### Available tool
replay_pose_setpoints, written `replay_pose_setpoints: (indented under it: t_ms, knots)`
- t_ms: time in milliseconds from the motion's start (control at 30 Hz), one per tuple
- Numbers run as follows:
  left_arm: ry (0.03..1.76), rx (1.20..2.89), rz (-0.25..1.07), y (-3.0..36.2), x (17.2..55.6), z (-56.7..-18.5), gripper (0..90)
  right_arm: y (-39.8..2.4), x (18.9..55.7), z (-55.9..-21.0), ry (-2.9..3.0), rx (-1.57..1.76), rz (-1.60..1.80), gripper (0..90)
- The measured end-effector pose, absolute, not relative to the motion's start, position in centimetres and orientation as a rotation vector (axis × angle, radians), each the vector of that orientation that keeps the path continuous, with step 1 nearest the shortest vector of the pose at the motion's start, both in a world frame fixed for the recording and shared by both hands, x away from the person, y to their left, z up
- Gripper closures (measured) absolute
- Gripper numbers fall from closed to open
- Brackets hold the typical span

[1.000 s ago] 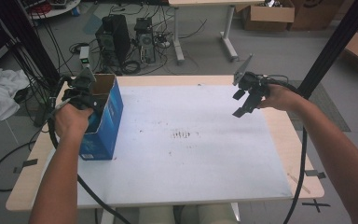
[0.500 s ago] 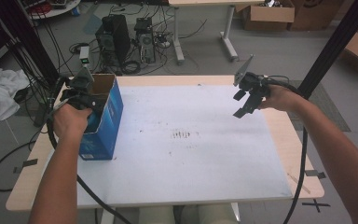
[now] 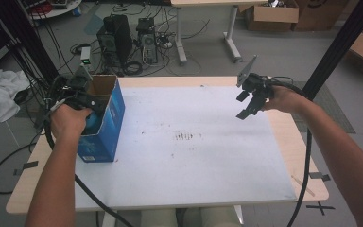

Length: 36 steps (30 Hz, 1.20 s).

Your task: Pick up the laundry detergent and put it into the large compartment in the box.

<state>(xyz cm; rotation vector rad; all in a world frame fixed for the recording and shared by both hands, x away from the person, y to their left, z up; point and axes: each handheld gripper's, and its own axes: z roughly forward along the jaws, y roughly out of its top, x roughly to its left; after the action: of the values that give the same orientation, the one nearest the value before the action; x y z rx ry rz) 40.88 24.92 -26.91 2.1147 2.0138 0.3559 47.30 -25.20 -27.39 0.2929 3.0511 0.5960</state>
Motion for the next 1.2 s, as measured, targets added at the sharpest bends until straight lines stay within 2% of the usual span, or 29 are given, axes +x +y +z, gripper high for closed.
replay_pose_setpoints:
  t_ms: [567,1200]
  knots:
    - [1.997,2.074,0.345,25.3,40.5,-25.8,28.0,-25.2,47.1,-27.1,3.046,0.284,0.597,18.3]
    - [1.943,2.062,0.376,25.5,39.6,-22.9,23.0,-25.2,46.7,-26.7,3.038,0.279,0.602,18.3]
